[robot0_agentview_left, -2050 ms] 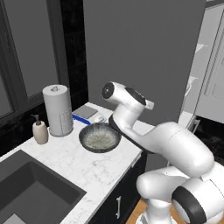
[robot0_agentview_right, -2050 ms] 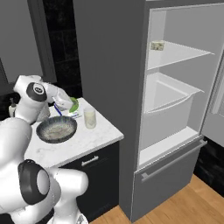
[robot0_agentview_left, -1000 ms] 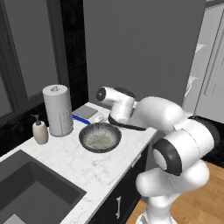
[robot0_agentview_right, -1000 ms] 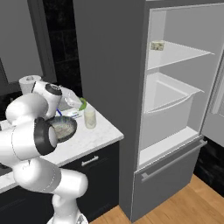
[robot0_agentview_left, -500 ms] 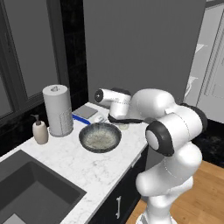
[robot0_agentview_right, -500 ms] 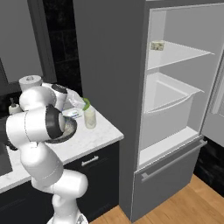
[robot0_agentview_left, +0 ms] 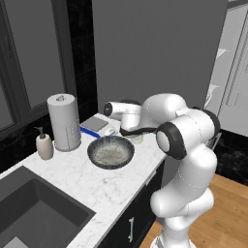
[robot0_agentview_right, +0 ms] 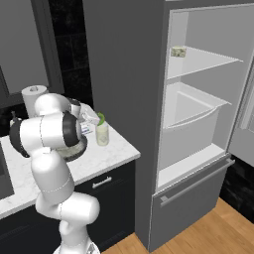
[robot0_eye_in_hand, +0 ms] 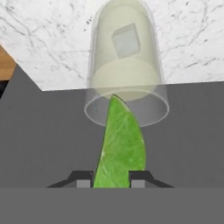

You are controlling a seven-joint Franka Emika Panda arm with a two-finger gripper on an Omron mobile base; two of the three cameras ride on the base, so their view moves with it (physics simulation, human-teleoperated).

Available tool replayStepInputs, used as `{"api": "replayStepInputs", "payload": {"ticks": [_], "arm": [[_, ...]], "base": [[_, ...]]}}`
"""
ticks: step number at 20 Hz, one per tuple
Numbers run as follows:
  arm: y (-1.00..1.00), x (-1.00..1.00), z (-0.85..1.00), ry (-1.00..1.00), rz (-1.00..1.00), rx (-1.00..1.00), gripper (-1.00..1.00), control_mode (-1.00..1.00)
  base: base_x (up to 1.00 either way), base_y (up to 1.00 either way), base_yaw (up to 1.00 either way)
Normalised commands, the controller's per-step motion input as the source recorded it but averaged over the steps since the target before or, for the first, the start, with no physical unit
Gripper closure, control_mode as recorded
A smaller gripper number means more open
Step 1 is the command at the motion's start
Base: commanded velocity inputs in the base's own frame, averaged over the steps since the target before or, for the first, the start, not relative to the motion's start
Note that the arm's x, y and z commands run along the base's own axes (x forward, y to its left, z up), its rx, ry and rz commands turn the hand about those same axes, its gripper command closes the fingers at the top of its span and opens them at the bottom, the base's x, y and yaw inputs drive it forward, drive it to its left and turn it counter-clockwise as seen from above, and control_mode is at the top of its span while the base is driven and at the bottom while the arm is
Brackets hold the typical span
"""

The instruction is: Grab a lemon wedge from the fridge and one ice cube from the ice bowl, and put them in the glass of lemonade.

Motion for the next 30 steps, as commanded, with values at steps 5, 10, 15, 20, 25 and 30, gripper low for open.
{"api": "replayStepInputs", "payload": {"ticks": [5,10,15,20,25,30], "arm": [[0.0,0.07,-0.23,0.0,0.0,-0.01,1.0,-1.0],[-0.07,0.16,-0.1,-0.04,0.0,0.0,1.0,-1.0],[-0.37,0.06,-0.04,-0.06,0.0,-0.01,1.0,-1.0],[-0.2,0.0,-0.13,-0.07,0.0,-0.04,1.0,-1.0],[0.0,0.0,0.0,-0.03,0.0,-0.01,1.0,-1.0],[0.0,0.0,0.17,0.0,0.0,0.0,1.0,-1.0]], "base": [[0.0,0.0,0.0],[0.0,0.0,0.0],[0.0,0.0,0.0],[0.0,0.0,0.0],[0.0,0.0,0.0],[0.0,0.0,0.0]]}}
